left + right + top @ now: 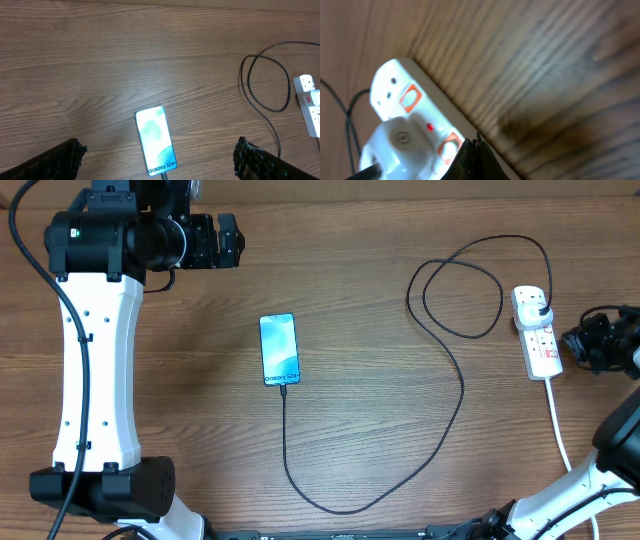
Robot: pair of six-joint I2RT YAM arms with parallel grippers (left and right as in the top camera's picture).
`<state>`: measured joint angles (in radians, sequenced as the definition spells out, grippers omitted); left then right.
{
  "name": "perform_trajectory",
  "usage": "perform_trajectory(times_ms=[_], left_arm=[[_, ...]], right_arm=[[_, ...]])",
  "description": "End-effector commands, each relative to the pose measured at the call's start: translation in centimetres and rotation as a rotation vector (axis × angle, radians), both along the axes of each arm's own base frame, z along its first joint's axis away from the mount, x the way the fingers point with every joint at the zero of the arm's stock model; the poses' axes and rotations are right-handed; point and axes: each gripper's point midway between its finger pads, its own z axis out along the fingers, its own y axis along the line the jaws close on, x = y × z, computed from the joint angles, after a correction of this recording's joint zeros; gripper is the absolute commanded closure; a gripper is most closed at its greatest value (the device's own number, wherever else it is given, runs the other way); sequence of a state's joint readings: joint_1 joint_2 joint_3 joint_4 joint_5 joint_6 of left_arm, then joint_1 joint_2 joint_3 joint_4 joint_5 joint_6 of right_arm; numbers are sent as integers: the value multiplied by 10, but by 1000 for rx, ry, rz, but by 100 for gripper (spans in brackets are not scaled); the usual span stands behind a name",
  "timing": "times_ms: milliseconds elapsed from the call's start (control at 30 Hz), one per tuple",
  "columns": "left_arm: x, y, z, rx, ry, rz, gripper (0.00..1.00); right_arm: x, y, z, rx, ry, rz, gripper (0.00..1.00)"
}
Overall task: Plug charger to phone and switch on socket
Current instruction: 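Lift the right gripper away from the power strip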
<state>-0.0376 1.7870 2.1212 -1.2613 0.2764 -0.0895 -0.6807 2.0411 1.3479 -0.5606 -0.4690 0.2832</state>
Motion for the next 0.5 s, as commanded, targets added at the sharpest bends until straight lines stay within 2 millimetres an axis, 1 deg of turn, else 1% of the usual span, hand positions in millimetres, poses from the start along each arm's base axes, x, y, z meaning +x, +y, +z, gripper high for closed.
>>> perform_trajectory(times_ms=[0, 100, 200, 333, 400, 467], left_arm=[[-1, 1, 7, 2, -22, -12, 1], [-1, 1, 7, 2, -22, -12, 0], [-1, 1, 7, 2, -22, -12, 0], [-1, 1, 7, 2, -22, -12, 1], [-1, 1, 7, 2, -22, -11, 1], [-1, 1, 7, 2, -22, -12, 0]], right_arm=[[7, 6, 18, 2, -68, 44, 96], [8, 5, 36, -23, -96, 45, 96], [7, 6, 64, -57, -136, 46, 96], [3, 13, 111, -96, -203, 47, 96], [-1, 21, 139, -111, -252, 61, 96], [-7, 30, 163, -123, -286, 72, 96]])
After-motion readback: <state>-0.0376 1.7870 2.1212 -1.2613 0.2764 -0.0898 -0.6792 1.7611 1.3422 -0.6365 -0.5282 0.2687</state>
